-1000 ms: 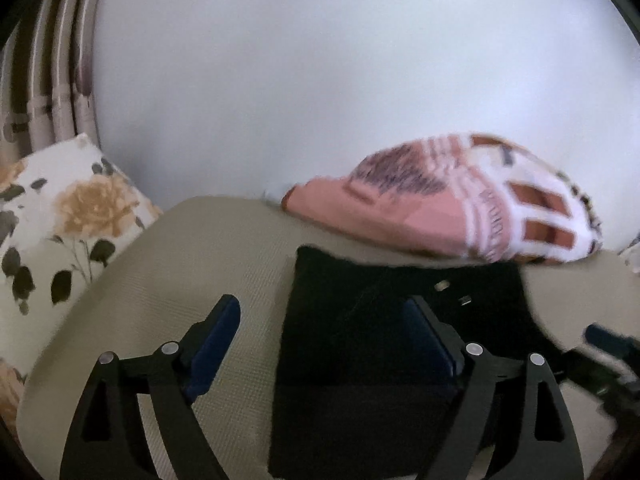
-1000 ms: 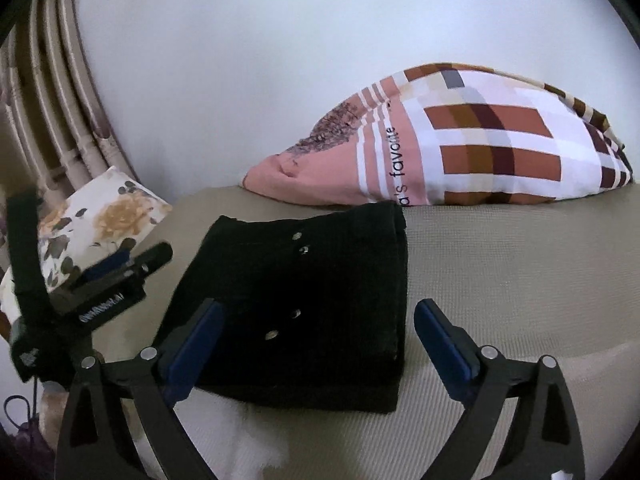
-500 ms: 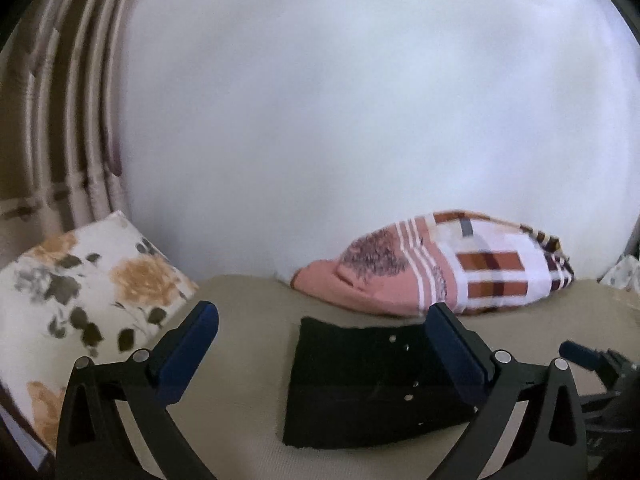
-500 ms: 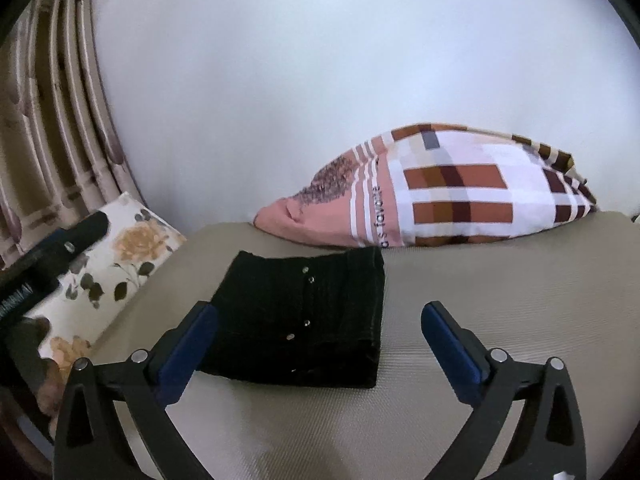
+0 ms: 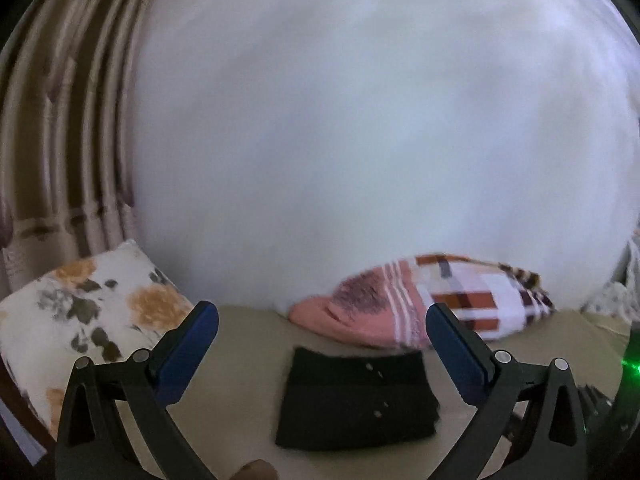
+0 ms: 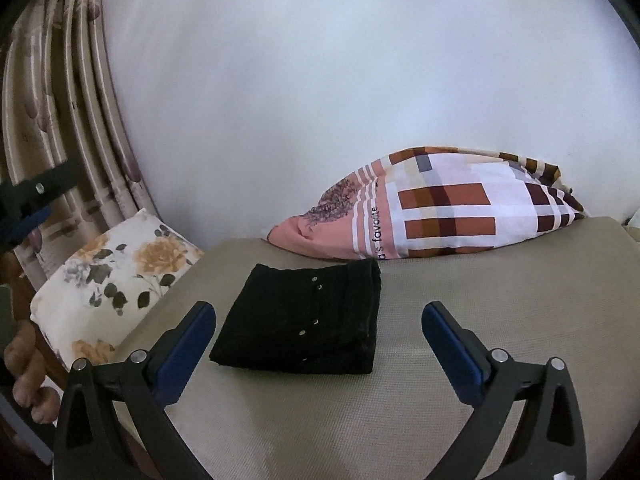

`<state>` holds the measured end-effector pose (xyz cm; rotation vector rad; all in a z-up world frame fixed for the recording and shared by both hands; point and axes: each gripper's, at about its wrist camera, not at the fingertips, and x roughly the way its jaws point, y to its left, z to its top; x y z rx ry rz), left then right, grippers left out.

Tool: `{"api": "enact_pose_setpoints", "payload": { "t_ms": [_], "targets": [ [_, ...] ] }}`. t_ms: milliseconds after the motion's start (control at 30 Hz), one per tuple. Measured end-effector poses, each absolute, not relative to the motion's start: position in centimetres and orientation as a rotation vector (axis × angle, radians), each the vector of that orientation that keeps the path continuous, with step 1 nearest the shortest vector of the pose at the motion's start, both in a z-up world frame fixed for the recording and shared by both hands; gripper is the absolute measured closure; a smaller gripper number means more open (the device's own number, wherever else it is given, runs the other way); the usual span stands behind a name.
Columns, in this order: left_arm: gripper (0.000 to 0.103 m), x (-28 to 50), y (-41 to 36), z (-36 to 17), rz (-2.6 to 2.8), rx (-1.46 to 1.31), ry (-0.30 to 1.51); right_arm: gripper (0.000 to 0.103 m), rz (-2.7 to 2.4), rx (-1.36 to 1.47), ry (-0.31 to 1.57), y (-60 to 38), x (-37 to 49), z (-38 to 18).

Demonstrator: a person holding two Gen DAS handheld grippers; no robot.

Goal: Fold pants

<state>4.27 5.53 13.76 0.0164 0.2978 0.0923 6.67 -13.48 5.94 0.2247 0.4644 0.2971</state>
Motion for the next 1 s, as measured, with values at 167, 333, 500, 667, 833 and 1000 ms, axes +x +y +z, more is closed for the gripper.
{"api": "enact_pose_setpoints", "payload": {
  "t_ms": [167,333,500,667,833,1000],
  "targets": [
    [0.0,3.4,5.4,13.4,0.145,0.001,0.292,0.0,0.295,0.209,0.459,-13.7,5.9,6.3],
    [0.0,3.1,5.1,13.2,0.107,0.003,0.315,0.0,0.299,0.21,0.471,-13.5,5.5,6.2],
    [0.0,2.7,4.6,12.8,0.101,0.022,0.322,0.0,0.304,0.201,0.464,-13.1,5.0,6.5],
    [0.0,2.6,4.6,12.5,0.093,0.017,0.335,0.0,0.301,0.198,0.466,-13.0,4.9,6.5],
    [0.0,2.9,4.7,12.2,0.087,0.01,0.352,0.0,0.303,0.196,0.472,-12.8,4.7,6.5],
    [0.0,3.2,4.9,11.7,0.076,0.007,0.368,0.0,0.308,0.195,0.478,-12.7,4.7,6.3]
  ]
}}
